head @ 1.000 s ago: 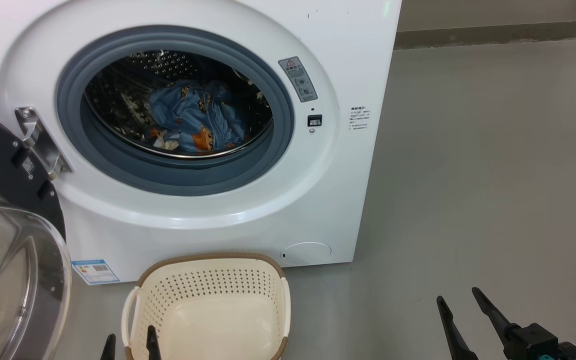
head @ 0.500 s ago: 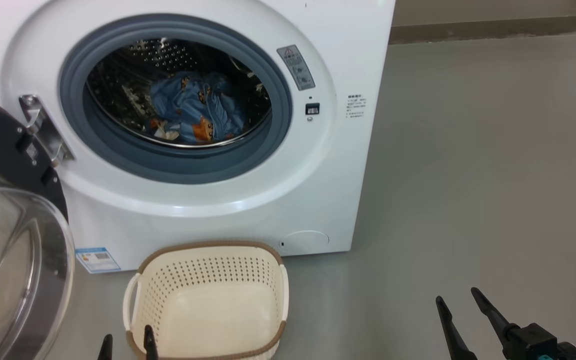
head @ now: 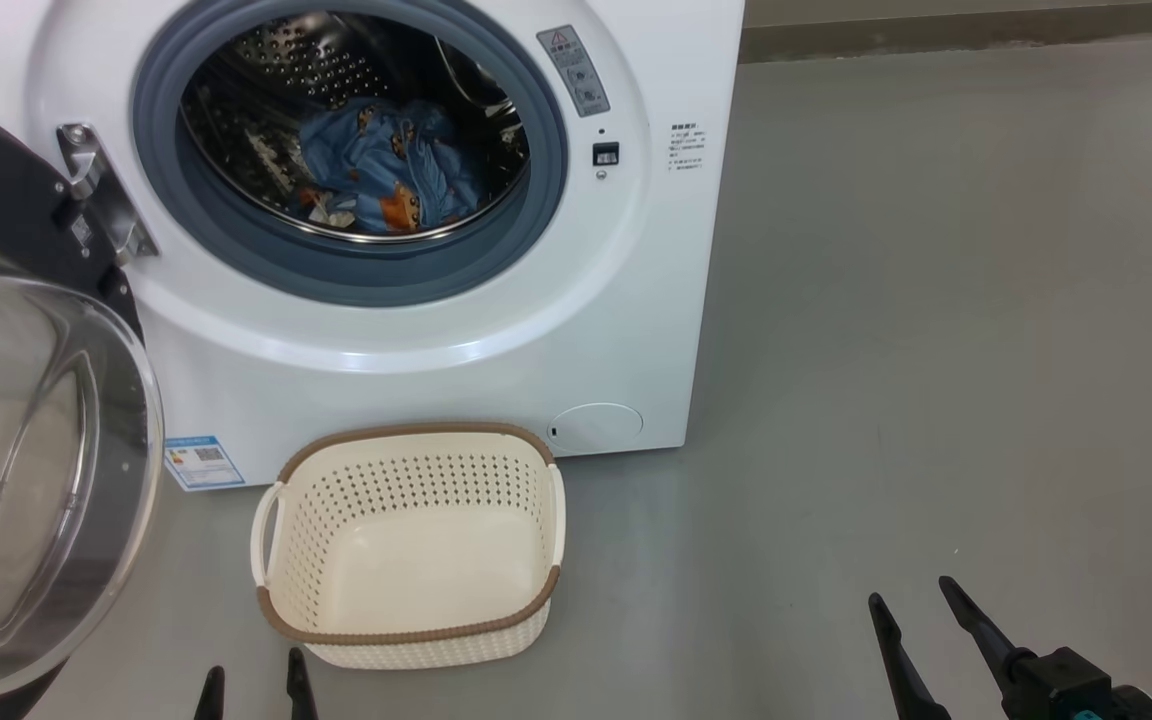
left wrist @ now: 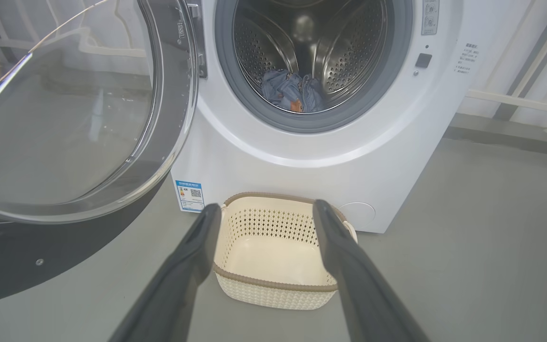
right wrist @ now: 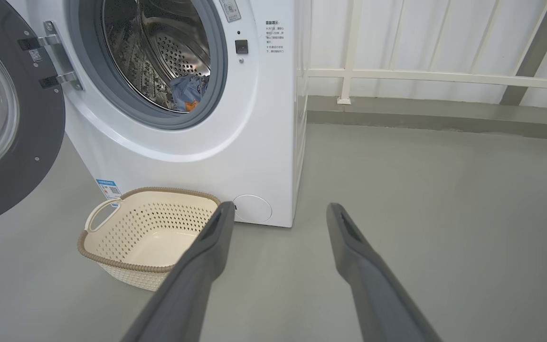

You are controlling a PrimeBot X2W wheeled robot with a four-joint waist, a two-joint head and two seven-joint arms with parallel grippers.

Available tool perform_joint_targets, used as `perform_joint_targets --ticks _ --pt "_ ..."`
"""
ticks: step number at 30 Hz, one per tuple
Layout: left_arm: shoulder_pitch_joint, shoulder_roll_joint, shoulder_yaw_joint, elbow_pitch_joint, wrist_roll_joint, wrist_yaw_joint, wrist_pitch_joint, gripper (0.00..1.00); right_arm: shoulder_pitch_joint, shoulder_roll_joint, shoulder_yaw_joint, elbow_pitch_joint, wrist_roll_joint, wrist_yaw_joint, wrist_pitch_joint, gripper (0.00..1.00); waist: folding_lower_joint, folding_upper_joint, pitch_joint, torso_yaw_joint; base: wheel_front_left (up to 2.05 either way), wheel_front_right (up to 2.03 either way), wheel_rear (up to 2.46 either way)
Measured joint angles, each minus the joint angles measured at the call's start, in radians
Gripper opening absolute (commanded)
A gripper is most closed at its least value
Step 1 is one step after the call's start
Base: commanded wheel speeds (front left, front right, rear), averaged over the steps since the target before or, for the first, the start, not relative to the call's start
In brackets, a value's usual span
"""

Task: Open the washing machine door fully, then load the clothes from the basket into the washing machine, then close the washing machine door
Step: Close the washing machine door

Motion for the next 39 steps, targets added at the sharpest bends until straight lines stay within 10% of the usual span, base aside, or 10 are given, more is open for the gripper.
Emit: perform_joint_targets --ticks 18,39 --pt "0.0 0.0 -0.008 -0.004 0.0 0.003 0.0 1.0 0.0 -0.003 0.0 -0.004 0.0 0.0 0.0 1.0 0.0 0.0 0.006 0.01 -0.02 0.02 0.0" --pt "-0.002 0.0 0.021 -0.035 0.009 0.015 0.0 1.0 -0.122 -0.095 0.098 -0.029 -0.01 0.0 0.0 1.0 0.0 0.0 0.021 0.273 0.0 0.0 0.0"
